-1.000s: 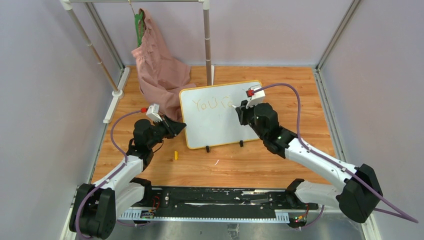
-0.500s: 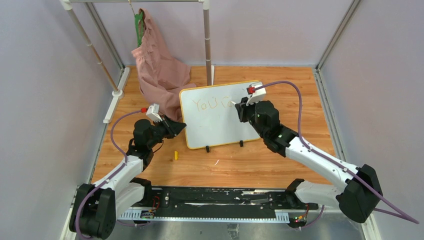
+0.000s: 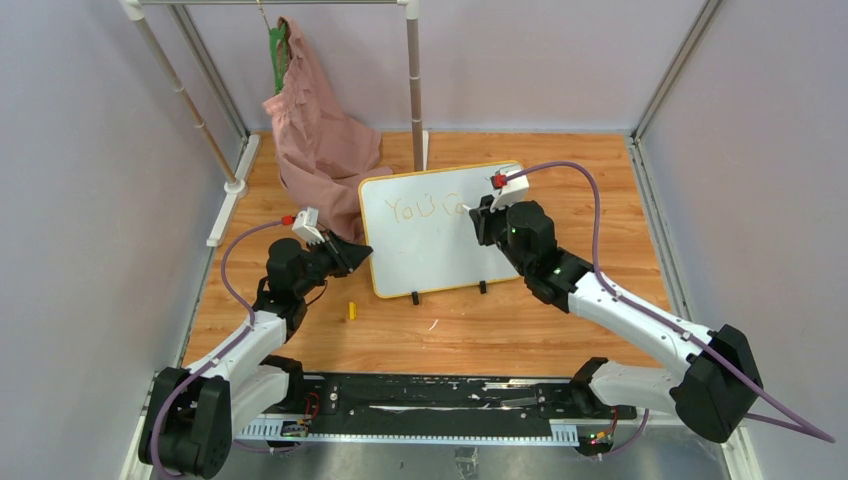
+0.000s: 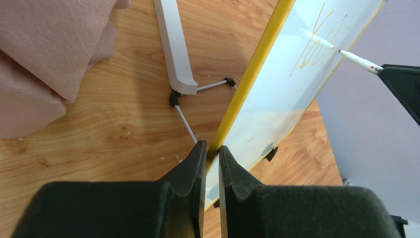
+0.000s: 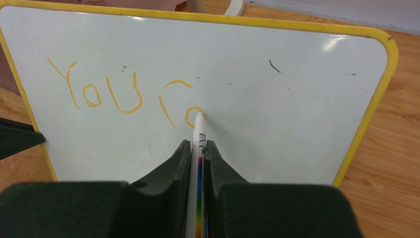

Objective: Write a sentence on the whiteboard

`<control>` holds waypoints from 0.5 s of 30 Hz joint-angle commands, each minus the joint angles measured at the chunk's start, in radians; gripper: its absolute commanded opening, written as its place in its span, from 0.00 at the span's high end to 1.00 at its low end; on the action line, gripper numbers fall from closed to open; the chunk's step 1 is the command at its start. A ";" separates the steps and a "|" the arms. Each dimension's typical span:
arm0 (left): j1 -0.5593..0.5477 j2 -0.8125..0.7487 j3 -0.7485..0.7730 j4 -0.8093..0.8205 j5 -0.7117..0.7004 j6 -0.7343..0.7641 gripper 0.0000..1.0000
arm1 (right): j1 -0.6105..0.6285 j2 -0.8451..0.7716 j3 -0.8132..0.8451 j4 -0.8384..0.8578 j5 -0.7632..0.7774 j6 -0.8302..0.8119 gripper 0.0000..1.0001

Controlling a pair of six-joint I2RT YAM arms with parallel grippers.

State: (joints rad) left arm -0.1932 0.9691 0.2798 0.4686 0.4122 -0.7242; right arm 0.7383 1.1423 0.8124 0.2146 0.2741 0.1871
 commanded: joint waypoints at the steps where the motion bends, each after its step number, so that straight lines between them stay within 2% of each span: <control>1: -0.005 -0.023 -0.001 0.028 0.004 0.003 1.00 | -0.012 0.002 0.004 -0.008 0.017 0.000 1.00; 15: -0.005 -0.024 -0.002 0.028 0.004 0.003 1.00 | -0.012 0.007 -0.013 -0.034 0.016 0.014 1.00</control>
State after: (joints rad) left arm -0.1932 0.9653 0.2798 0.4683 0.4122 -0.7242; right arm 0.7380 1.1439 0.8093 0.2043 0.2741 0.1886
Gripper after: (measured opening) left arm 0.155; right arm 0.152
